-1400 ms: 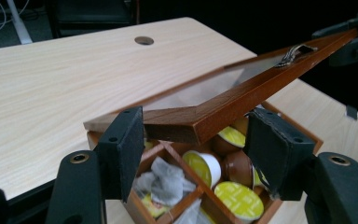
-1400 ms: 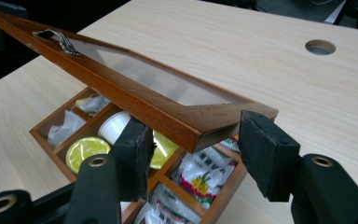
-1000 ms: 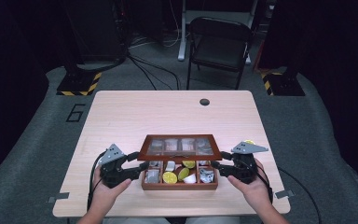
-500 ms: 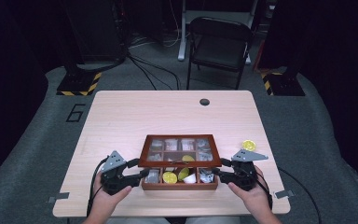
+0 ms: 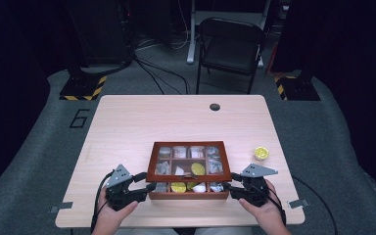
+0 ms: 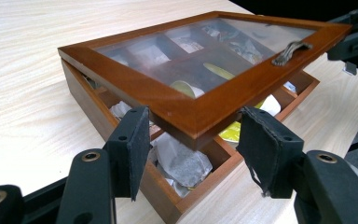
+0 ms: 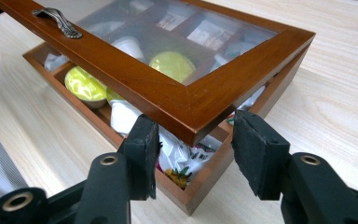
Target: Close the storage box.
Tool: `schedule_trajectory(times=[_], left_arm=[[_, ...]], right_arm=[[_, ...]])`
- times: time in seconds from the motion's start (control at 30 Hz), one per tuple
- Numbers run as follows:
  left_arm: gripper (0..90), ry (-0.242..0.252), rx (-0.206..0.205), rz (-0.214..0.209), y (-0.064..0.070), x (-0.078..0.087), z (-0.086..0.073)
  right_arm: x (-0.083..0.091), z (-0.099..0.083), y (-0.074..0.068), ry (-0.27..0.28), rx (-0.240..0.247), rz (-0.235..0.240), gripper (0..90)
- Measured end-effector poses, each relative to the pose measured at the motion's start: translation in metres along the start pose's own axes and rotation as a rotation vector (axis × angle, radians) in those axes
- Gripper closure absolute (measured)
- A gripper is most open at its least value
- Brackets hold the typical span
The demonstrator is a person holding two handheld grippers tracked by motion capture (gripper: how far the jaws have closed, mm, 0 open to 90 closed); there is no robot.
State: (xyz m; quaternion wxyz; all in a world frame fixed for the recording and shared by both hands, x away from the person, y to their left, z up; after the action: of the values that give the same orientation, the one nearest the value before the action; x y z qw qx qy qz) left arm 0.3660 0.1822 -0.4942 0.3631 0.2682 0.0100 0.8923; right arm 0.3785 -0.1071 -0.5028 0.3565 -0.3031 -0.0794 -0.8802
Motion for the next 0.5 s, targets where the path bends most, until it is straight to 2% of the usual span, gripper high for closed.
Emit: schedule_trajectory(times=[0.1, 0.17, 0.37, 0.5], left_arm=[[42.6, -0.003, 0.013, 0.002, -0.001, -0.003, -0.003], [42.1, -0.019, 0.004, 0.001, 0.000, -0.003, -0.007], [42.6, -0.050, 0.009, -0.001, 0.000, -0.005, -0.018], [45.0, -0.061, 0.005, 0.001, 0.001, -0.007, -0.020]], right_arm=[[-0.003, -0.004, -0.001, 0.000, 0.006, -0.001, 50.9], [-0.005, -0.006, -0.002, -0.008, 0.003, 0.001, 50.9], [-0.007, -0.009, -0.002, -0.014, 0.020, 0.003, 51.8], [-0.008, -0.012, -0.002, -0.018, 0.010, 0.010, 51.7]])
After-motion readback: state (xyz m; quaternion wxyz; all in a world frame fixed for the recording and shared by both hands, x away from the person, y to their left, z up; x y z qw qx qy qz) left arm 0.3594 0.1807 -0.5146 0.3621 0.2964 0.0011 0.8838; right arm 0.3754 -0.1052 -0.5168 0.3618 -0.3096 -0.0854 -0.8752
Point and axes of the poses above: each handheld gripper's, and its own axes: x roughly backward along the jaws, z roughly out of its top, y roughly to its right, the point moved 9 cm from there along -x, roughly forward along the jaws, and after that the axes turned 2 degrees about x, right-handed, at the moved point
